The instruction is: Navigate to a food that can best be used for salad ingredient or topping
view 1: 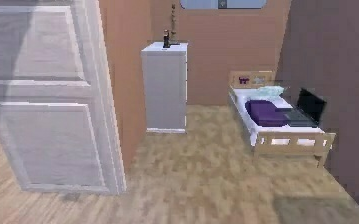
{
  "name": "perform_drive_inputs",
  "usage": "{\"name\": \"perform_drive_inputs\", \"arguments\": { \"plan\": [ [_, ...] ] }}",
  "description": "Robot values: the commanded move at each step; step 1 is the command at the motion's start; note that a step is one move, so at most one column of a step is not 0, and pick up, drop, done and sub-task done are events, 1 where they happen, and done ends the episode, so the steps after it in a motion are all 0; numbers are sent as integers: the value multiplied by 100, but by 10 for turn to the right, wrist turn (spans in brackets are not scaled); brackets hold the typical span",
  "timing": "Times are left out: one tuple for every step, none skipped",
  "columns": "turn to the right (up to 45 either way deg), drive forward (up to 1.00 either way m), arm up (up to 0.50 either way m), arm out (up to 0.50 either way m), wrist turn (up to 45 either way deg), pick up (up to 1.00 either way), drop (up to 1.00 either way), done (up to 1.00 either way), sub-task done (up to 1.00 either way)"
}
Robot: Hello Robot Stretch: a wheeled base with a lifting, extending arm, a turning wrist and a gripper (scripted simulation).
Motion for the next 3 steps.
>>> {"name": "perform_drive_inputs", "arguments": {
  "plan": [
    [0,45,0,0,0,0,0,0,0],
    [450,0,0,0,0,0,0,0,0],
    [300,0,0,0,0,0,0,0,0]
  ]
}}
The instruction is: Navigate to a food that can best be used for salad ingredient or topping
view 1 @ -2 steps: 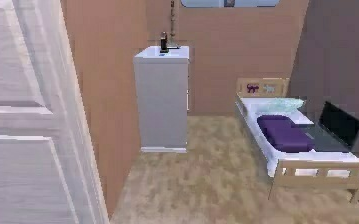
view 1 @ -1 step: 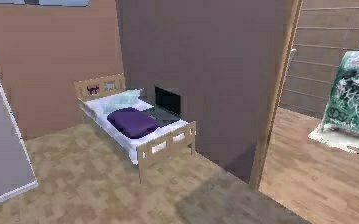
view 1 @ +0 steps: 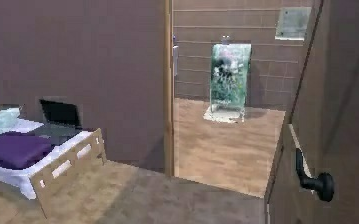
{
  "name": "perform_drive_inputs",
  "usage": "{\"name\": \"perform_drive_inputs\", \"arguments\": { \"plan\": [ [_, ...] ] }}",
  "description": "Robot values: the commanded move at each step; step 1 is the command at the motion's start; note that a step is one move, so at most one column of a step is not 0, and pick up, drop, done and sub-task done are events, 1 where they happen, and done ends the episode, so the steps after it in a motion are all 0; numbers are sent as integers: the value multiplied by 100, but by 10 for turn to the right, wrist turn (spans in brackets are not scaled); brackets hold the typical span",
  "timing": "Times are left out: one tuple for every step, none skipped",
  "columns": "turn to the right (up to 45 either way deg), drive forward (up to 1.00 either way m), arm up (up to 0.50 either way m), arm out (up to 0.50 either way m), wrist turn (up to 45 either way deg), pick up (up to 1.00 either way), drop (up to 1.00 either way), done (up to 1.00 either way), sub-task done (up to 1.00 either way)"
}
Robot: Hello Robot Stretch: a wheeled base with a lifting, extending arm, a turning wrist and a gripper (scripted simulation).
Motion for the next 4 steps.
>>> {"name": "perform_drive_inputs", "arguments": {
  "plan": [
    [0,50,0,0,0,0,0,0,0],
    [240,0,0,0,0,0,0,0,0],
    [0,100,0,0,0,0,0,0,0],
    [-60,0,0,0,0,0,0,0,0]
  ]
}}
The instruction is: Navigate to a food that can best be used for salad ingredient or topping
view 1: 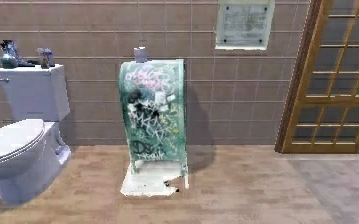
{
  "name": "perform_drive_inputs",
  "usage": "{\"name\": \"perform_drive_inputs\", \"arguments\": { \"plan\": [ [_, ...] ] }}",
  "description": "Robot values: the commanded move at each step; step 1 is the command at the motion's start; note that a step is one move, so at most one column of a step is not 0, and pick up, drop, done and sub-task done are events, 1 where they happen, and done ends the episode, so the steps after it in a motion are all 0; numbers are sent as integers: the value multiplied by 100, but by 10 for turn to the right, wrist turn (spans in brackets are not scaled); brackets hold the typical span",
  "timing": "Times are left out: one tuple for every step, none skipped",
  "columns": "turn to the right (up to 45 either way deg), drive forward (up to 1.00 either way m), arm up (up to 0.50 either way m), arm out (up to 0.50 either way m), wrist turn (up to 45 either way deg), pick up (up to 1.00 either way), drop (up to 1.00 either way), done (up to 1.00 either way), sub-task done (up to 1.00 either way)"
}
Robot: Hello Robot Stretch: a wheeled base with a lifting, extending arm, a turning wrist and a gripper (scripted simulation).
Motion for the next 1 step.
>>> {"name": "perform_drive_inputs", "arguments": {
  "plan": [
    [0,20,0,0,0,0,0,0,0]
  ]
}}
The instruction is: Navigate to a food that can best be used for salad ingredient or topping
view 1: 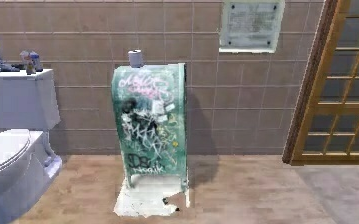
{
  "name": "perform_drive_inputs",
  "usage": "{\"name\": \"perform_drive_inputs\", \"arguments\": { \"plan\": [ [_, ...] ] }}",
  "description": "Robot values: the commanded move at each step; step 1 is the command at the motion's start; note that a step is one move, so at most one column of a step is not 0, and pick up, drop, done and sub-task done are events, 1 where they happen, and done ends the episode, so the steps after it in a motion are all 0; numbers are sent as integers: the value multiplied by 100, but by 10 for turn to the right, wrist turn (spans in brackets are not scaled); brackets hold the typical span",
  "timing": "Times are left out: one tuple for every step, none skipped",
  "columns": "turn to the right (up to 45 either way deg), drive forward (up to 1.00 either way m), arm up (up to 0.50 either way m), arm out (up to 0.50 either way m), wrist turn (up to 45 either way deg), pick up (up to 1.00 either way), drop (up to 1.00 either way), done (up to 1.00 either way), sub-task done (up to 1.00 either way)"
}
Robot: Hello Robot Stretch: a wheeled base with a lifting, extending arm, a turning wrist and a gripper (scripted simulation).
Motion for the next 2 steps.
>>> {"name": "perform_drive_inputs", "arguments": {
  "plan": [
    [420,0,0,0,0,0,0,0,0],
    [0,25,0,0,0,0,0,0,0]
  ]
}}
